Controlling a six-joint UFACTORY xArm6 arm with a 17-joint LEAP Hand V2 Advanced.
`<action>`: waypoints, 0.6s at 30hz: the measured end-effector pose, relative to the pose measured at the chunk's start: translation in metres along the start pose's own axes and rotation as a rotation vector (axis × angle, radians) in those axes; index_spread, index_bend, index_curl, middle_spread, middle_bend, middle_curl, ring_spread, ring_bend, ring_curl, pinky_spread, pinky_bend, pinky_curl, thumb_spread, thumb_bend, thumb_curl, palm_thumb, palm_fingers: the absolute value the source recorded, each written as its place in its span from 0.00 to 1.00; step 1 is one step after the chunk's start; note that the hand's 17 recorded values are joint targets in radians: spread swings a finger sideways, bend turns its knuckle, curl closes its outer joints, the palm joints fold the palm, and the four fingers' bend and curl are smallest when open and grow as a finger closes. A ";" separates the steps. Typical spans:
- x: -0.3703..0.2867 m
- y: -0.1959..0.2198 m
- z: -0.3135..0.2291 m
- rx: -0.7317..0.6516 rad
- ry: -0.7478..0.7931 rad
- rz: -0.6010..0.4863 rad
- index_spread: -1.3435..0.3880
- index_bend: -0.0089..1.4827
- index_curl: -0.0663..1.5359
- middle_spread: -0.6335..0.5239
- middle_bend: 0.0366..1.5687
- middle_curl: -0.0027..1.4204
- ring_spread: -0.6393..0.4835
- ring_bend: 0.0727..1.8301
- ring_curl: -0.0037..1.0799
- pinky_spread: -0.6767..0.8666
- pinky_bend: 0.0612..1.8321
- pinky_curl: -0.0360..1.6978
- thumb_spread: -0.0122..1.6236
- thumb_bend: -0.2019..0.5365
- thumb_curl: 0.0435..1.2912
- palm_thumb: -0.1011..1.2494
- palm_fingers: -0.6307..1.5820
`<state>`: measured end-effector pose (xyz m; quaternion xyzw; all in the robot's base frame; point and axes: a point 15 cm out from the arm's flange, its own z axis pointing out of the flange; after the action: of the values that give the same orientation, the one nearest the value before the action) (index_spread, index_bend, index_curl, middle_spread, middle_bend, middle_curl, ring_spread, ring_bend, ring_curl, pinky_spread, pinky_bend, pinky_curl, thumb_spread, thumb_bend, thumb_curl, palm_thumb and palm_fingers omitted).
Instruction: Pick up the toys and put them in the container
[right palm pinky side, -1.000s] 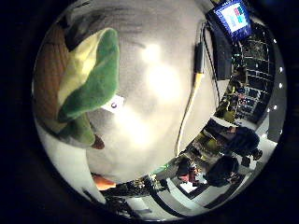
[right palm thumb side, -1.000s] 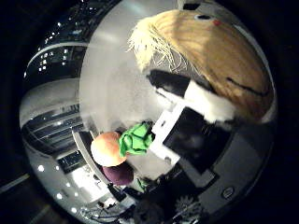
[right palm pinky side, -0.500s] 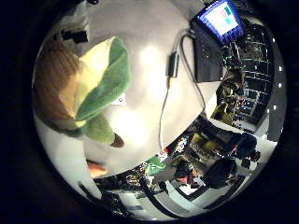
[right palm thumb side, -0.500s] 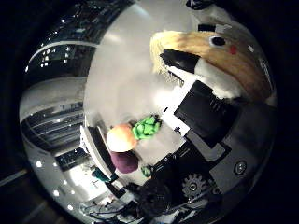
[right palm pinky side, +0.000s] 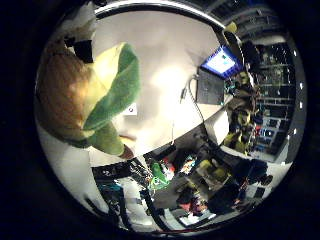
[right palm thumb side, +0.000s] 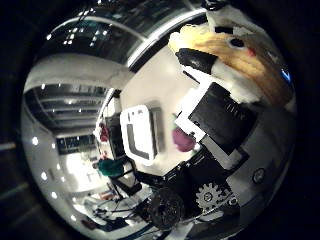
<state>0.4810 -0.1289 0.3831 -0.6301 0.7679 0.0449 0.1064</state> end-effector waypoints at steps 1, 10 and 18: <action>-0.023 0.006 0.002 -0.005 -0.019 -0.027 0.66 0.78 0.43 0.46 0.82 0.42 0.42 0.76 0.51 0.30 0.65 0.48 0.61 0.25 0.38 0.80 0.84; -0.197 0.044 0.050 -0.026 -0.091 -0.219 0.66 0.79 0.42 0.46 0.83 0.41 0.42 0.76 0.51 0.30 0.63 0.52 0.62 0.25 0.39 0.80 0.84; -0.295 0.052 0.104 0.078 -0.128 -0.323 0.66 0.78 0.42 0.46 0.83 0.40 0.42 0.76 0.51 0.29 0.61 0.54 0.62 0.24 0.40 0.79 0.84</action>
<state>0.4954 0.1856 0.3431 -0.7363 0.6497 0.0374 0.1854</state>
